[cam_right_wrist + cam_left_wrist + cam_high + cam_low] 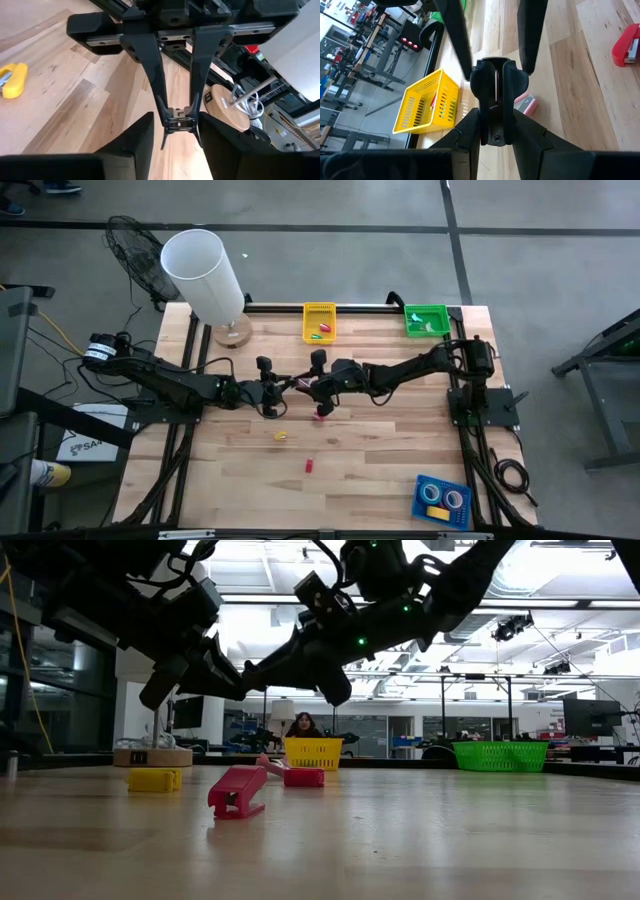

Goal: Pick and place Stapler, Stapler remover, tape
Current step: Put the black staple remover into the green bin

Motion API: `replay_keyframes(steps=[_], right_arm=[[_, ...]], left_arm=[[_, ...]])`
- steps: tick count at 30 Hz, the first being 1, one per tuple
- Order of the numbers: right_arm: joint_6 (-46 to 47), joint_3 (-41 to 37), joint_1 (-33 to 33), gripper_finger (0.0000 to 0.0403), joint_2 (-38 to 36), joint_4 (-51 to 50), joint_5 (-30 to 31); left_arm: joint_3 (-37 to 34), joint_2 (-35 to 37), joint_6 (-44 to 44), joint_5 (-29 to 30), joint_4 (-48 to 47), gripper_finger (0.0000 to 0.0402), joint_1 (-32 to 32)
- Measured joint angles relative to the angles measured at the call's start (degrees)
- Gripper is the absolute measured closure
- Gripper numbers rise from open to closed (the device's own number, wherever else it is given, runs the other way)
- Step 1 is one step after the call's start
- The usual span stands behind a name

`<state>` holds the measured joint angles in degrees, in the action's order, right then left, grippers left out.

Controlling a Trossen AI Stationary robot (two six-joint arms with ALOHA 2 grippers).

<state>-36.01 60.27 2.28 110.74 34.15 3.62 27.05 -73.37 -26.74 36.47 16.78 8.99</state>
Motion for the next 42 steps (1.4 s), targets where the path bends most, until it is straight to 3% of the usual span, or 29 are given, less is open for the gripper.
replay_keyframes(steps=[35, 42], right_arm=[[-0.2, 0.1, 0.0, 0.0320, 0.0, -0.8, -0.5], [1.7, -0.1, 0.0, 0.0320, 0.0, -1.9, -0.6]], left_arm=[[0.0, 0.0, 0.9, -2.7, 2.7, 0.0320, 0.0], [0.0, 0.0, 2.1, -2.4, 3.2, 0.0242, 0.0]])
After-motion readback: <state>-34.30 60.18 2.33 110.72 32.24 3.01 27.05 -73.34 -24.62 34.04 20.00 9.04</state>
